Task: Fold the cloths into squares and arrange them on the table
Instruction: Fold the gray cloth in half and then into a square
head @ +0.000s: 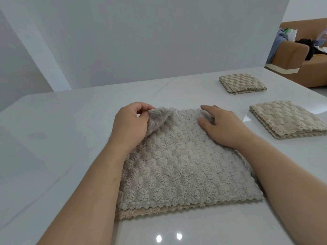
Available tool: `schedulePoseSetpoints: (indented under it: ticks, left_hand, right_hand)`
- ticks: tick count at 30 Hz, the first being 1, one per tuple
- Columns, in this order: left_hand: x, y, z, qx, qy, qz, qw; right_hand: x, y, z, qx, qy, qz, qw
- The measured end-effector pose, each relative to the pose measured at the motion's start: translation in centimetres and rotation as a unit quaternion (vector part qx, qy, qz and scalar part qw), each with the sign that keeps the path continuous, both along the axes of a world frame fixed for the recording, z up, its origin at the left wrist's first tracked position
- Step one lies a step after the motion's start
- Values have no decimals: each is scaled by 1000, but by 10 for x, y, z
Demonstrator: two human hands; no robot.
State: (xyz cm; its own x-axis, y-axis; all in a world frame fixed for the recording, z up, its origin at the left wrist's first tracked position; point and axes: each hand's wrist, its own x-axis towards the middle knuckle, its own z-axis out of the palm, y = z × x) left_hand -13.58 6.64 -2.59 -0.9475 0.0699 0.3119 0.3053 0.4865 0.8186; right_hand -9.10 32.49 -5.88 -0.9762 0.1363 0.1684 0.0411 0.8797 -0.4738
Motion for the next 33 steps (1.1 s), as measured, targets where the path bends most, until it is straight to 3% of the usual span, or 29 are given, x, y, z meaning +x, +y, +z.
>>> schedulePoseSetpoints:
  ticks: [4, 8, 15, 19, 26, 33]
  left_hand:
    - [2, 2, 3, 108, -59, -46, 991]
    - [5, 3, 9, 232, -144, -72, 959]
    - [7, 2, 11, 301, -200, -90, 928]
    - [6, 2, 10, 291, -202, -84, 931]
    - [8, 5, 10, 240, -234, -73, 939]
    - [4, 2, 1, 57, -241, -112, 962]
  right_hand:
    - [5, -5, 4, -3, 6, 31, 1000]
    - [7, -7, 6, 5, 24, 57, 998]
    - [7, -8, 8, -12, 50, 74, 996]
    - [6, -6, 8, -15, 79, 82, 993]
    - [14, -16, 19, -161, 107, 56, 980]
    - [16, -20, 23, -139, 118, 89, 979]
